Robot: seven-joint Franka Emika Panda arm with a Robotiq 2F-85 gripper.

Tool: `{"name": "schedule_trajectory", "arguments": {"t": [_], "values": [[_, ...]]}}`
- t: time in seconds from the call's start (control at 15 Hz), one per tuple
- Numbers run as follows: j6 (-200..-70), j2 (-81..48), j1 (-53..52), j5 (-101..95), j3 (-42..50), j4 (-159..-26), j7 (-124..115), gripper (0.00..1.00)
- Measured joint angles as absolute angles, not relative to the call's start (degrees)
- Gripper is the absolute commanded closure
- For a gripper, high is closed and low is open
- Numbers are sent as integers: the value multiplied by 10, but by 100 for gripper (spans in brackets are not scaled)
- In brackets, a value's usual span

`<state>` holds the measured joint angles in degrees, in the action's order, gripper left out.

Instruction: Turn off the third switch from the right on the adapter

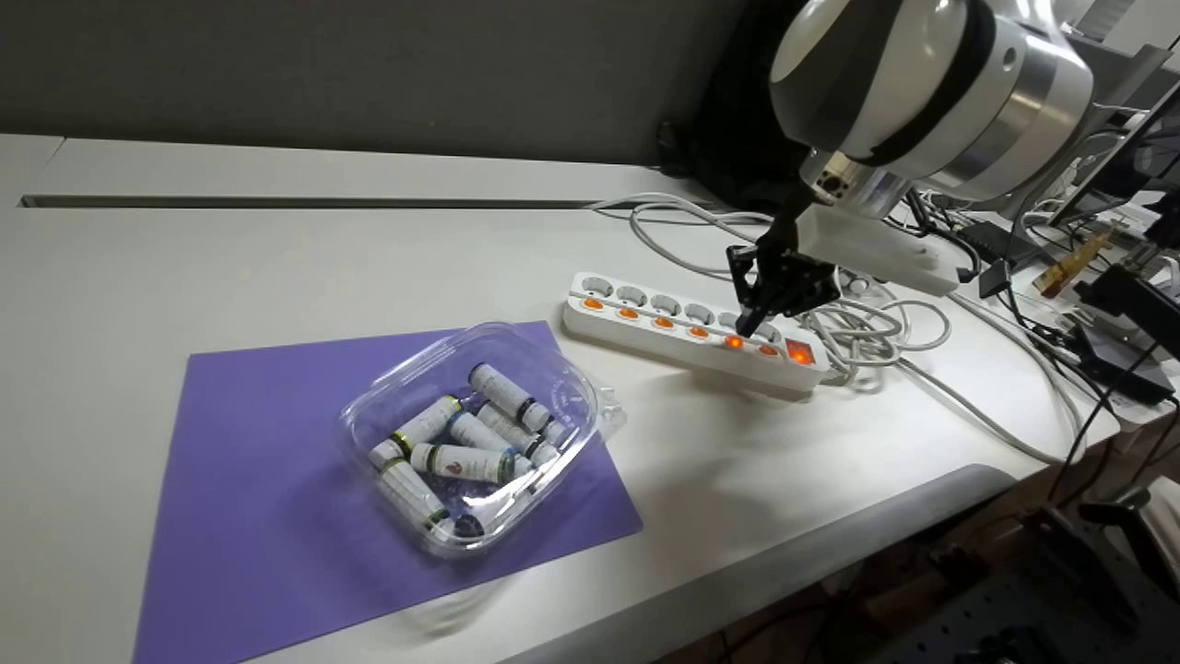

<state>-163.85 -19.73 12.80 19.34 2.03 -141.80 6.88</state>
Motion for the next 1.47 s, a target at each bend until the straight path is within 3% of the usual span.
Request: {"name": "schedule_trajectory", "arguments": {"t": [1.47], "values": [[-1601, -210, 140, 197, 8, -1404, 70, 100]]}}
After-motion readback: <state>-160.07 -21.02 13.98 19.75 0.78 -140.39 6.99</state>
